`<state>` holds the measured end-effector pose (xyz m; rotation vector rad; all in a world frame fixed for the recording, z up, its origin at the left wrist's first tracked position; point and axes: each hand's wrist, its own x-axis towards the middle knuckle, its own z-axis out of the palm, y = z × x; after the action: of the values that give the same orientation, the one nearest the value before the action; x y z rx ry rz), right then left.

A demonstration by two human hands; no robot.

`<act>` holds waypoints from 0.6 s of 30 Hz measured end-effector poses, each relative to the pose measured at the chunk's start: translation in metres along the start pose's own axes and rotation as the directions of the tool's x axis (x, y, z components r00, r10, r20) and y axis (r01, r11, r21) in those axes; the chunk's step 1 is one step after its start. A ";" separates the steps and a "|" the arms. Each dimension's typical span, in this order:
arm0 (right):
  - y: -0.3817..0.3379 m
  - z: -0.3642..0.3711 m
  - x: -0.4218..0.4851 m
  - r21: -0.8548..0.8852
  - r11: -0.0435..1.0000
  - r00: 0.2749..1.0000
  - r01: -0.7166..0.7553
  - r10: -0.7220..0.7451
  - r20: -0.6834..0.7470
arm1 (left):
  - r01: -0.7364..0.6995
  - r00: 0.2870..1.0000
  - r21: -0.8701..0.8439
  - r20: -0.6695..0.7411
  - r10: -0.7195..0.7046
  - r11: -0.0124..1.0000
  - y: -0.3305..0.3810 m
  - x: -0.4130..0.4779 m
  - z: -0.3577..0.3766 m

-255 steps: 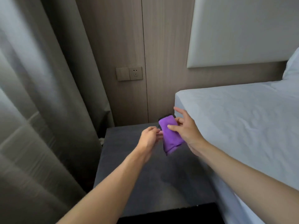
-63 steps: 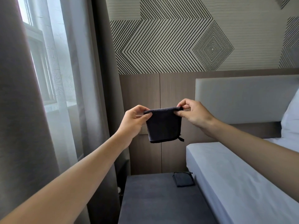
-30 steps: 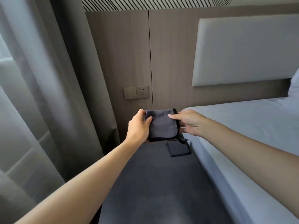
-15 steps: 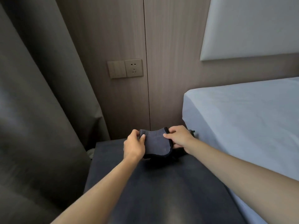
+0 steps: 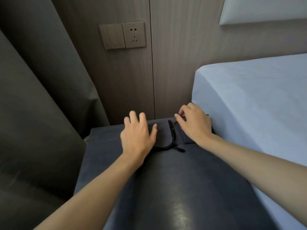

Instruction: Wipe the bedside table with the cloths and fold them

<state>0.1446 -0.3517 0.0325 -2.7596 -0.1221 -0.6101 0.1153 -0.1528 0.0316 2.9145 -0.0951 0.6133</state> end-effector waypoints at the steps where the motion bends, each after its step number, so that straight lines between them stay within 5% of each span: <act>1: 0.009 0.002 -0.003 -0.046 0.998 0.999 0.033 -0.033 0.008 | -0.120 0.993 0.009 -0.008 0.120 0.993 0.002 0.002 0.002; 4: 0.027 0.014 -0.017 -0.170 0.983 0.964 0.076 -0.028 0.265 | -0.369 0.895 -0.025 0.259 0.363 0.929 0.015 0.005 0.015; 7: 0.030 0.026 -0.023 -0.220 0.974 0.895 0.054 0.050 0.442 | -0.237 0.831 -0.069 0.502 0.239 0.969 0.028 0.001 0.038; 14: 0.026 0.022 -0.018 -0.216 0.976 0.841 0.022 0.099 0.531 | -0.184 0.834 -0.021 0.525 0.167 0.983 0.040 0.006 0.047; 18: 0.030 0.016 0.002 -0.041 0.989 0.728 -0.142 0.132 0.672 | -0.040 0.767 -0.199 0.622 0.158 0.979 0.037 0.022 0.038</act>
<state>0.1569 -0.3753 0.0111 -2.7982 -0.0757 0.4640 0.1469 -0.1965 0.0112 2.8120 -0.3656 -0.3910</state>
